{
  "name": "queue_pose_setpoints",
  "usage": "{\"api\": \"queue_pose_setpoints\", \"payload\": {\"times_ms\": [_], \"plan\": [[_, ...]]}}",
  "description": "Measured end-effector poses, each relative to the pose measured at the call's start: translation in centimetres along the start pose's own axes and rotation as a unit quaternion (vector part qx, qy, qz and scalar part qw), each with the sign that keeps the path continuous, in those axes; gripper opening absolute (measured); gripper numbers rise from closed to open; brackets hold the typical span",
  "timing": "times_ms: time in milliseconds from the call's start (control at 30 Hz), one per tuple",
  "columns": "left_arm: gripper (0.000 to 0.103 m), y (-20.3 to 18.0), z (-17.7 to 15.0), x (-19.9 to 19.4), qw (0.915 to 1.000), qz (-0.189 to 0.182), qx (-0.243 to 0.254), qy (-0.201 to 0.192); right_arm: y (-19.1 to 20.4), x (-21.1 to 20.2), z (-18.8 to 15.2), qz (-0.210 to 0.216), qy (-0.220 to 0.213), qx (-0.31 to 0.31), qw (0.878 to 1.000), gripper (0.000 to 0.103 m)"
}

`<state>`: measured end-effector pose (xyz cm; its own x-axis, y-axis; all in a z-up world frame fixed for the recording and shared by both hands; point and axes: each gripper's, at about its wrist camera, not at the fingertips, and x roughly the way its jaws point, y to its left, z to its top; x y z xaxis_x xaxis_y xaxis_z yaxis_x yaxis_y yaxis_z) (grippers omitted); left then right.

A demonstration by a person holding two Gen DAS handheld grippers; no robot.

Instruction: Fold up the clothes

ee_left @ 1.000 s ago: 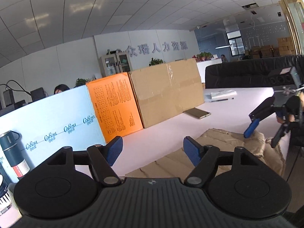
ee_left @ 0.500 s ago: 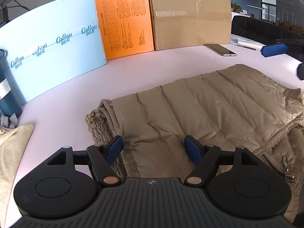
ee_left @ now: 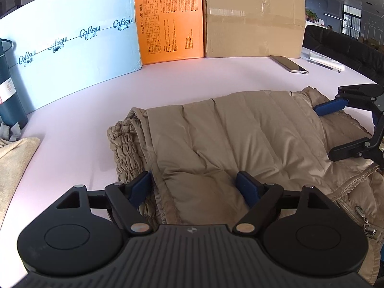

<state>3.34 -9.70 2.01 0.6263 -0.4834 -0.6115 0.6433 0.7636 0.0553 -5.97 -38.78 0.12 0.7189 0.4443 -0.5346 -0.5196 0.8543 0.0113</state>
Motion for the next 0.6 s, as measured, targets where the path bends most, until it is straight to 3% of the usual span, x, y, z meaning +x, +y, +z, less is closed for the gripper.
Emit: {"api": "queue_pose_setpoints", "payload": {"times_ms": [233,433,600], "plan": [[0.080,0.3,-0.3,-1.4,1.0000,0.002,-0.008,0.003,0.8,-1.4,1.2,-0.025,0.002,-0.009,1.000,0.090],[0.082,1.5,-2.0,-3.0,0.9998,-0.019,-0.007,-0.002,1.4,-3.2,-0.4,-0.022,0.021,-0.015,0.999,0.090],[0.082,1.8,-2.3,-3.4,0.9994,-0.028,-0.017,-0.010,0.9,-3.0,-1.3,-0.015,0.024,0.017,0.999,0.091]]}}
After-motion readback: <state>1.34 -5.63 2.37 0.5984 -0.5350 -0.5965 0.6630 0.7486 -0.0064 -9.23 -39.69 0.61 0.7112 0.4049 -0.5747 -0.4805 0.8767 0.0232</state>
